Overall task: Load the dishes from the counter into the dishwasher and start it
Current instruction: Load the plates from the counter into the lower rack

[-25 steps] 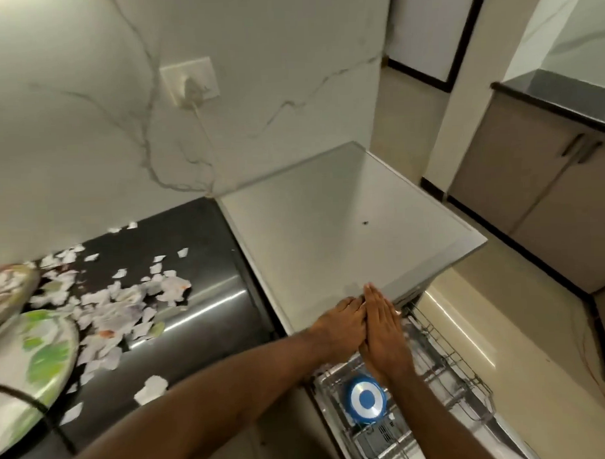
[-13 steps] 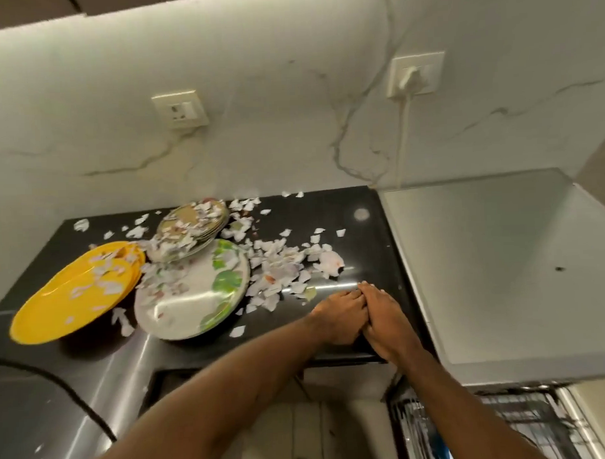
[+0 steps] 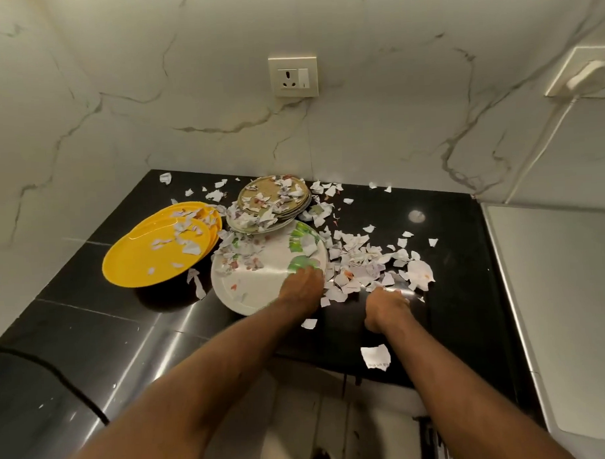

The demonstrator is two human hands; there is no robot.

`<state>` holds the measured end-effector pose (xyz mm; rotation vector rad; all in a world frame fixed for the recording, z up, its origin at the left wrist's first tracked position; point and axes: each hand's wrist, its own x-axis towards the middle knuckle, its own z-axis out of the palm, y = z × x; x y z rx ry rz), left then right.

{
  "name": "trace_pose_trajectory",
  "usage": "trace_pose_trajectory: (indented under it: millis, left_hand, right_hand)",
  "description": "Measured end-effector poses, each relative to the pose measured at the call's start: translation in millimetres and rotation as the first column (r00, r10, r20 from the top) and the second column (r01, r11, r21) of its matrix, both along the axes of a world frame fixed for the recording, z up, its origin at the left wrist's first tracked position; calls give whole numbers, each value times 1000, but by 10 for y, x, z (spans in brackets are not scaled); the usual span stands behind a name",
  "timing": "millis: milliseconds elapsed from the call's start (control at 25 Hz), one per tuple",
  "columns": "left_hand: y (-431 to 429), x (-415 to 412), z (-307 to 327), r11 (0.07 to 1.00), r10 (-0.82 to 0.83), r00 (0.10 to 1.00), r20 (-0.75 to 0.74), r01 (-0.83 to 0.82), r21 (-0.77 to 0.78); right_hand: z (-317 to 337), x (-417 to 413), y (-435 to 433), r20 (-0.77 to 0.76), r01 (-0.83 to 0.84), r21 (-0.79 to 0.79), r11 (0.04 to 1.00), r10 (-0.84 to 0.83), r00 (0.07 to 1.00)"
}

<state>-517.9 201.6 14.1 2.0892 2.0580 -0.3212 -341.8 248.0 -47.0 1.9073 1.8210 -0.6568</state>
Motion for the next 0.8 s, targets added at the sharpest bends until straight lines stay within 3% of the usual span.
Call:
trace_pose_trajectory:
  millis: [120,320,440,560,640,680,720,760,800]
  left_hand:
    - [43,-96,10,993,84,996,20,-81,-91]
    - [126,28,108,992,16,1000,-1,-16,-127]
    - [130,157,136,995,5,1000,-13,-6,-96]
    - [138,343,156,998,-25,1000,-19,24,-60]
    - [148,446,176,998,-43,999,2,43,-56]
    - [156,483,181,997,-46,999,23,47,-63]
    - [167,535,187,996,-47,998,50,50,-73]
    - [184,585,196,995,-51,996,67,57,-83]
    - [199,634,206,994,-63,995,72,69,-85]
  right_hand:
    - [-31,-117,53,91,-8,-60,998,13,996]
    - [-190,-150,191,109,-28,-90,996,38,993]
    - [-16,-64,100,20,-15,-92,996,17,1000]
    - [188,111,-192,-162,95,112,989,-76,984]
    - [256,220,-490,-269,177,354,918,-82,960]
    - [266,245,-639,-397,273,457,846,-80,914]
    - [260,255,-765,-548,381,458,803,-83,833]
    - [279,248,-844,-708,482,333,811,-123,695]
    - [316,203,-880,-827,518,101,849,-218,518]
